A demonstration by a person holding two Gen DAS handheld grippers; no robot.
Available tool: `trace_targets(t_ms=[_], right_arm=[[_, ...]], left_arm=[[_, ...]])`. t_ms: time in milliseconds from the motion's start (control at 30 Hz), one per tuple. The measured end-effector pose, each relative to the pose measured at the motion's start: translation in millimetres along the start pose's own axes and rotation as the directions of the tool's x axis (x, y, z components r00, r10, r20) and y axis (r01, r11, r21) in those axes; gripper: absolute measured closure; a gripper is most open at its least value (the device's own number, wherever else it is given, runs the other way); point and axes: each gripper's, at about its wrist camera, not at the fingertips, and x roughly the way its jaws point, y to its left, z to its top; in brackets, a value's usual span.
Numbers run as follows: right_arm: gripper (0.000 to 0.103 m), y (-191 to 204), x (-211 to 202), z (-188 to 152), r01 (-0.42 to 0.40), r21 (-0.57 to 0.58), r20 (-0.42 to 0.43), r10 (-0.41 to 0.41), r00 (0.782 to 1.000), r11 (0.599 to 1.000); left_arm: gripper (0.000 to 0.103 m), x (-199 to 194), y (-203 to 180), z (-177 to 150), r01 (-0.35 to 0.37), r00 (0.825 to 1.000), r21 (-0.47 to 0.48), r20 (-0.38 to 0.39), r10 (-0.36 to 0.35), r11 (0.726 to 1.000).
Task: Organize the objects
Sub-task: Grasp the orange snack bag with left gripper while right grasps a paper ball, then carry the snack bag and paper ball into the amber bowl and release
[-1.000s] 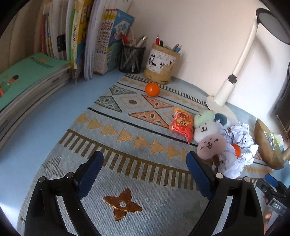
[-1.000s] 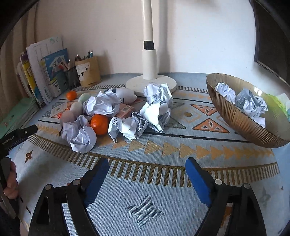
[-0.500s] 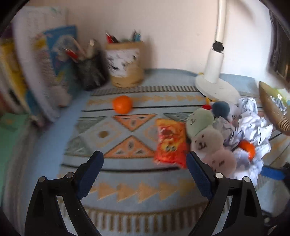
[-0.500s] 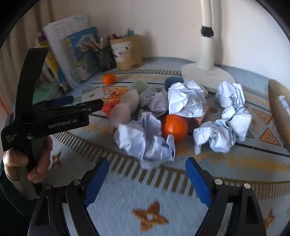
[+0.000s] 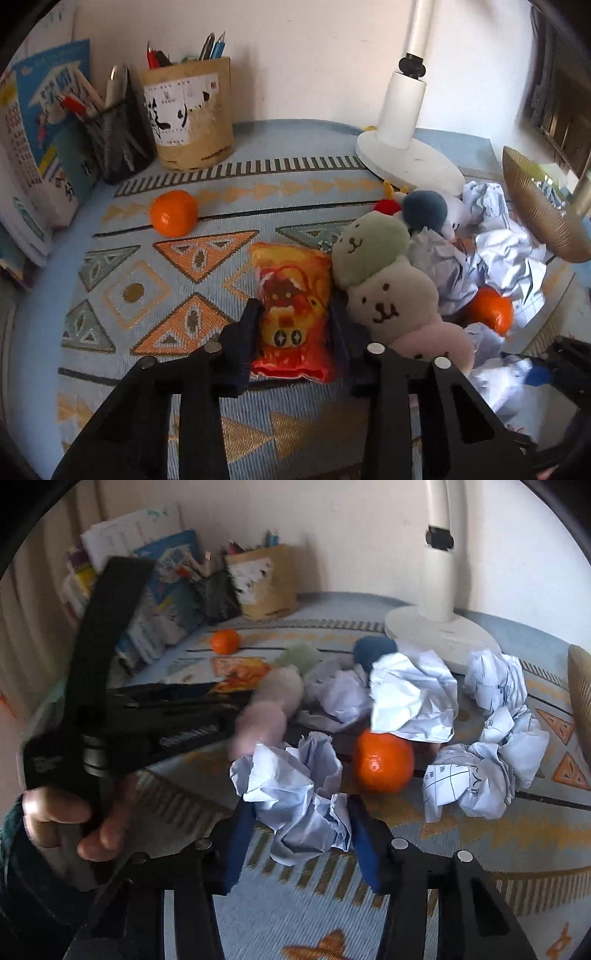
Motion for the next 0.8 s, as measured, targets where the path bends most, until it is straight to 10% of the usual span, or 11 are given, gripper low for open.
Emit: trace_targets(t_ms=[233, 567, 800], right_arm=[[0.054, -13, -62, -33, -0.046, 0.067, 0.051, 0.042, 0.998, 0.997], [0.049, -45, -77, -80, 0.179, 0.059, 0.008, -0.180, 0.984, 0.982], [0.028, -51, -81, -92, 0.105, 0.087, 0.001, -0.106, 0.994, 0.991]], left_arm=[[0.073, -49, 6, -30, -0.021, 0.998, -0.051, 0.058, 0.023, 0.999], [0.073, -81, 0, -82, -0.086, 0.991, -0.135, 0.089, 0.099, 0.987], [0.070, -71, 20, -87, 0.019, 0.999, -0.235, 0.044, -0.009, 0.972]])
